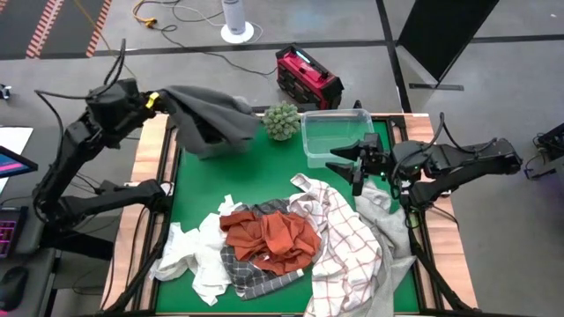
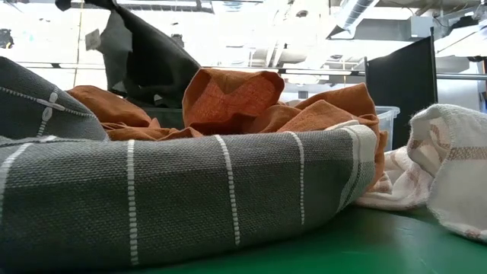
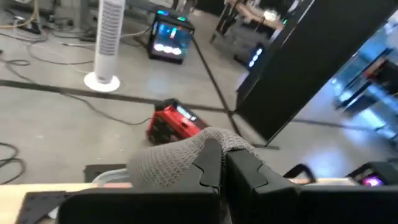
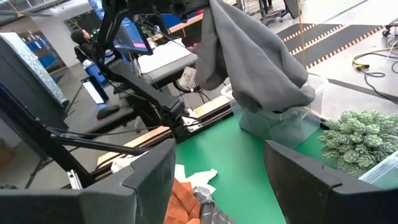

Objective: Sort towels by color in basket
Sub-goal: Put the dark gray towel into the left transparent bin

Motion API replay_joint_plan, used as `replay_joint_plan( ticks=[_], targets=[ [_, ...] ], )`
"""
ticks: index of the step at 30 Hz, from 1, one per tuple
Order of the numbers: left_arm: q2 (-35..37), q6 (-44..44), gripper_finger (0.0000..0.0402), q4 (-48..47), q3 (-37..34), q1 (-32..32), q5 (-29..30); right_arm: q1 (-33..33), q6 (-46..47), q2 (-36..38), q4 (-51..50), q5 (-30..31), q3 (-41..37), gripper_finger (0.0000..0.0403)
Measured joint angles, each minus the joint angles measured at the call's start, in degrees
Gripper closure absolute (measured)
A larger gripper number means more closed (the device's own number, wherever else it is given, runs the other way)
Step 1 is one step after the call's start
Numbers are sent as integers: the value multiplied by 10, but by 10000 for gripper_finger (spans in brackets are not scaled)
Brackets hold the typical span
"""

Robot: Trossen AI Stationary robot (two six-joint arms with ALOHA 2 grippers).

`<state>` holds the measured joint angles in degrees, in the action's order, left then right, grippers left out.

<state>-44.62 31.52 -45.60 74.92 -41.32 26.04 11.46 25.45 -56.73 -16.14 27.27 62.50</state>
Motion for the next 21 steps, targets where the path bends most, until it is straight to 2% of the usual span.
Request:
replay_joint_plan(
  ticks=[10,14,18,21],
  targets=[
    [-112,-28,401,-64,-102,-14,-17,9,1,0,1,0,0,133],
    [-167,-37,401,-75,-112,-14,-23,22,7,0,2,-2,0,133],
    [-223,-54,399,-72,-112,-22,-71,30,11,-2,1,-2,0,133],
    [-265,-42,381,-74,-112,-28,-109,32,12,-4,1,-2,0,133]
  ],
)
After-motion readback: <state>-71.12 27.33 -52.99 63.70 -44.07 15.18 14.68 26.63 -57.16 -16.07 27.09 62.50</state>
